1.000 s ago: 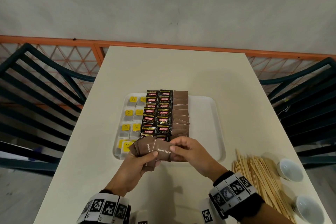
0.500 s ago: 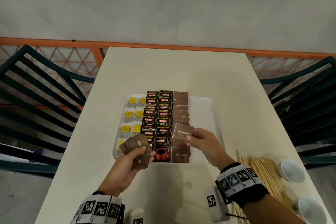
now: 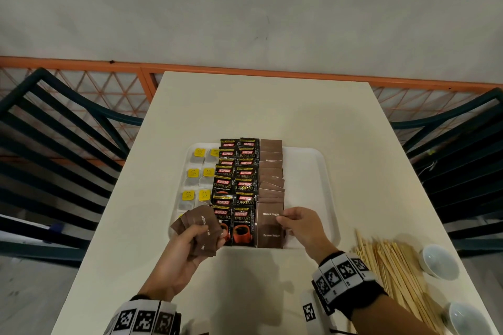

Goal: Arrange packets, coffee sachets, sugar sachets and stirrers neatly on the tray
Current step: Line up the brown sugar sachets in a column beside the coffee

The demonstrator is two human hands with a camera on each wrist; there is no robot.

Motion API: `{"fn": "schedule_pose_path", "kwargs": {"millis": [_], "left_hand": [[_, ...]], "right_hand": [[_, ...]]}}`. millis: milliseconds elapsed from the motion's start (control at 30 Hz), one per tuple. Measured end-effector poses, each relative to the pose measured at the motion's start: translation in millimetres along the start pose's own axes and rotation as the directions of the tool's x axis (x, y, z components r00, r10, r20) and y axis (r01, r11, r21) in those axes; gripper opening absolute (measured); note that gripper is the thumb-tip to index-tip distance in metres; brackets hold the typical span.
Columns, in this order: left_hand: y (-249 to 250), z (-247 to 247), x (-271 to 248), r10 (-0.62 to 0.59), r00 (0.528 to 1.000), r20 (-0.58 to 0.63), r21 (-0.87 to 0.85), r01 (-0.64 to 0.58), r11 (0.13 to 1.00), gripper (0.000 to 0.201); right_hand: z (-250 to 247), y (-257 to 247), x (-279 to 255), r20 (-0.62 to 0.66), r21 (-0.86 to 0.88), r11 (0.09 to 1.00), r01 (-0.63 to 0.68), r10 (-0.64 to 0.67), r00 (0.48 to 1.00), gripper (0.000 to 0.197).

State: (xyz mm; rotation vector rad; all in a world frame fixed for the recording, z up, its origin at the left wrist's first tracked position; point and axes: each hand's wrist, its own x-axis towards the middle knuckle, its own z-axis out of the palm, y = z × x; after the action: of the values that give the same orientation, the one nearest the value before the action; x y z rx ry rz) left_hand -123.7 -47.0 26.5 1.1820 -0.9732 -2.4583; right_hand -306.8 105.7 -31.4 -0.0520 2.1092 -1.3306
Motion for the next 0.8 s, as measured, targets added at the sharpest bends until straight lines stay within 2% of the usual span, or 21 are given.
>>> {"fn": "schedule_pose_path", "kwargs": {"millis": [267, 400, 433, 500, 600, 667, 800], "left_hand": [[-1.9, 6.3, -0.2, 0.0, 1.0, 0.003, 0.12, -0.001, 0.993, 0.018], [-4.4, 11.8, 2.1, 0.004, 0.999, 0.032, 0.151, -0.009, 0.989, 0.019], [-4.9, 14.1, 2.4, 0.004, 0.999, 0.044, 0.151, -0.011, 0.988, 0.019], [-6.5, 19.2, 3.6, 0.014, 0.998, 0.056, 0.153, -0.022, 0.988, 0.022], [-10.3, 24.5, 7.9, 0.047, 0.998, 0.05, 0.168, -0.055, 0.984, 0.027], [-12.8, 27.2, 9.7, 0.053, 0.997, 0.063, 0.205, -0.064, 0.977, 0.026], [-15.1, 29.2, 12.2, 0.087, 0.996, 0.036, 0.267, -0.094, 0.959, 0.022]], "right_hand": [[-1.4, 0.3, 1.9, -0.078, -0.226, 0.97, 0.092, -0.112, 0.991, 0.023], [2.0, -7.9, -8.1, -0.063, -0.325, 0.917, 0.23, -0.264, 0.962, 0.022], [4.0, -11.8, -13.3, -0.016, -0.32, 0.903, 0.286, -0.307, 0.951, 0.019], [9.1, -21.4, -25.7, 0.157, -0.292, 0.875, 0.386, -0.355, 0.922, 0.018], [18.2, -32.9, -41.3, 0.413, -0.196, 0.884, 0.425, -0.318, 0.853, 0.016], [22.9, -34.3, -45.2, 0.472, -0.089, 0.913, 0.397, -0.313, 0.824, 0.014], [25.9, -33.0, -47.5, 0.481, 0.038, 0.962, 0.27, -0.254, 0.839, 0.014]]}}
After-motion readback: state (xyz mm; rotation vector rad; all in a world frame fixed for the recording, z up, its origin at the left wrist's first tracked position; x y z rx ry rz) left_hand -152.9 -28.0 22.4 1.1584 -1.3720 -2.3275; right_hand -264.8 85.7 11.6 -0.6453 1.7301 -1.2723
